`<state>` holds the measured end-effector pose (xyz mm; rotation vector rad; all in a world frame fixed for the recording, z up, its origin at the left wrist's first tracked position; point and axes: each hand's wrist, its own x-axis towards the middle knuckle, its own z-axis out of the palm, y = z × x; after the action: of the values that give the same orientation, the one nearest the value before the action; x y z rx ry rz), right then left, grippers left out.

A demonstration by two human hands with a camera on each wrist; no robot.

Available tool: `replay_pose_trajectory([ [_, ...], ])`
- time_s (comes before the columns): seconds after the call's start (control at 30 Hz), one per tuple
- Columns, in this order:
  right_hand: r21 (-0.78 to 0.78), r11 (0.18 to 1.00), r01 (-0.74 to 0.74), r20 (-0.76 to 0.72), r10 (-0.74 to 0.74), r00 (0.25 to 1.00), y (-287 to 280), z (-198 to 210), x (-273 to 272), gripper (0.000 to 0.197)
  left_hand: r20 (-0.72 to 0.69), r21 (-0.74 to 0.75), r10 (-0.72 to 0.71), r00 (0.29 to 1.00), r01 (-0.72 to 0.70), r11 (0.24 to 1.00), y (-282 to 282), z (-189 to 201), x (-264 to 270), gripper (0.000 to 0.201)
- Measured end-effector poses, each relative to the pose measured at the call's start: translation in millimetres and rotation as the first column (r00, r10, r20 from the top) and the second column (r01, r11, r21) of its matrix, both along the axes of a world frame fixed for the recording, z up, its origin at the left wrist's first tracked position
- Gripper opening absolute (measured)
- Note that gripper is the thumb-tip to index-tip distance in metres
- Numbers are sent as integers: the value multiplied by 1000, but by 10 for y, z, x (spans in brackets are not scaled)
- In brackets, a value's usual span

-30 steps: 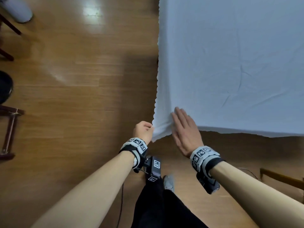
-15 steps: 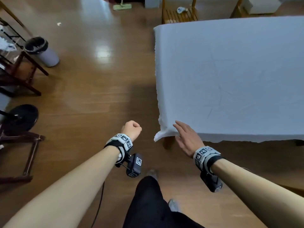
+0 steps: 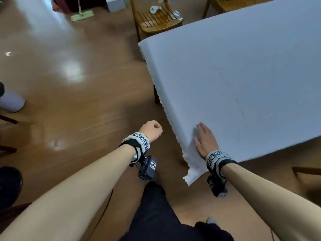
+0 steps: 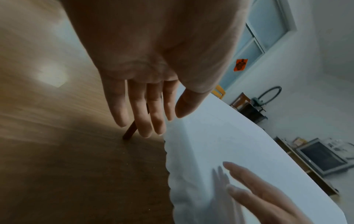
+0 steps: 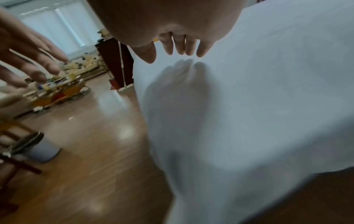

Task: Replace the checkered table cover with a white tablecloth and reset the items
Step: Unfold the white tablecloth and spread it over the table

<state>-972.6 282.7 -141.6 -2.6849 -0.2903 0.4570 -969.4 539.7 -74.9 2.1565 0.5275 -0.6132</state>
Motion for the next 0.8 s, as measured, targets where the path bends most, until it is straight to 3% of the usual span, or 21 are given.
replay_pose_trajectory([
  [0.13, 25, 997, 72, -5, -72, 997, 539, 211, 252, 55, -38, 23, -108, 993, 109, 994, 535, 171, 395, 13],
  [0.47, 24, 991, 128, 8, -128, 992, 1334, 502, 1491, 53, 26, 7, -43, 999, 43, 999, 1461, 435, 1440, 17],
  [0.8, 84, 996, 37, -8, -37, 999, 2199, 246, 3459, 54, -7, 104, -64, 998, 65, 993, 2219, 270, 2968, 18],
])
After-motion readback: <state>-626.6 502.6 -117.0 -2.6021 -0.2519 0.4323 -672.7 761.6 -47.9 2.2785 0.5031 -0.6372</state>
